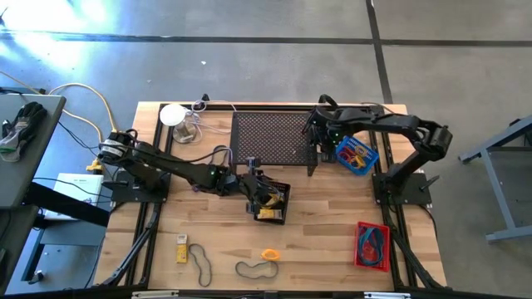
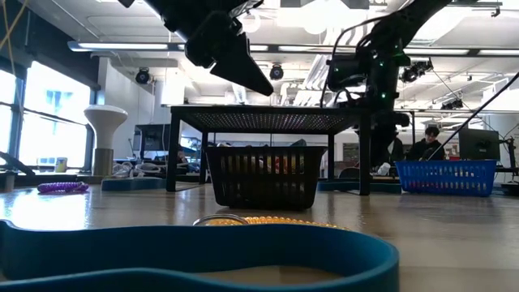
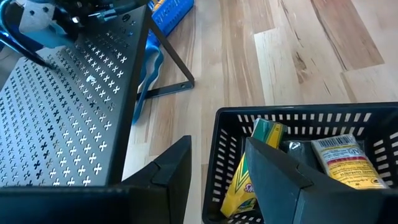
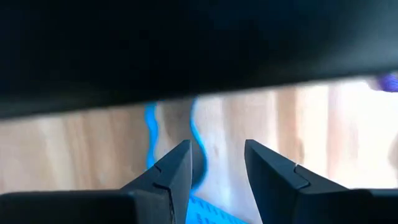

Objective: Pick & Place Office Desk Supplies
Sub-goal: Put the blue rubber band into the orange bin

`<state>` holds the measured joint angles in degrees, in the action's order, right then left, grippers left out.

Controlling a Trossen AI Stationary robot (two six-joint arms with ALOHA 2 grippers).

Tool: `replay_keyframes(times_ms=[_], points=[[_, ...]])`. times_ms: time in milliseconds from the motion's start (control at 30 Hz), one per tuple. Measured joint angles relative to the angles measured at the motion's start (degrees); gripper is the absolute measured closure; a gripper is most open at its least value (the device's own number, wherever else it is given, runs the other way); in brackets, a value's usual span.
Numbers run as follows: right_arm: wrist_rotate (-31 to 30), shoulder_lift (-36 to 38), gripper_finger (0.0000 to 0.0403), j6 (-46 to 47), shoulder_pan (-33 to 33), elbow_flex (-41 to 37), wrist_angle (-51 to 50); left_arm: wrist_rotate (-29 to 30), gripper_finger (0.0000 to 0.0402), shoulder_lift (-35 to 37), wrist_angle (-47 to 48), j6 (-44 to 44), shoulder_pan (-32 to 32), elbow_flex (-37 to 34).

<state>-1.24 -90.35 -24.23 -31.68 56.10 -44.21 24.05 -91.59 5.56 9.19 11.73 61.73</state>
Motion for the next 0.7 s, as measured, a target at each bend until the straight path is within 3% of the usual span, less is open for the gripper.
replay_keyframes(times_ms=[367, 700], points=[[2.13, 0.26, 0.0266, -0.96, 0.04, -4.26, 5.14, -0.19, 0.0257, 0.0, 0.07, -0.17, 0.63, 0.02], [0.06, 1.96, 0.0267, -0.83, 0.11, -4.57, 5.47, -0.15, 0.0257, 0.0, 0.26, -0.17, 0.55, 0.02]])
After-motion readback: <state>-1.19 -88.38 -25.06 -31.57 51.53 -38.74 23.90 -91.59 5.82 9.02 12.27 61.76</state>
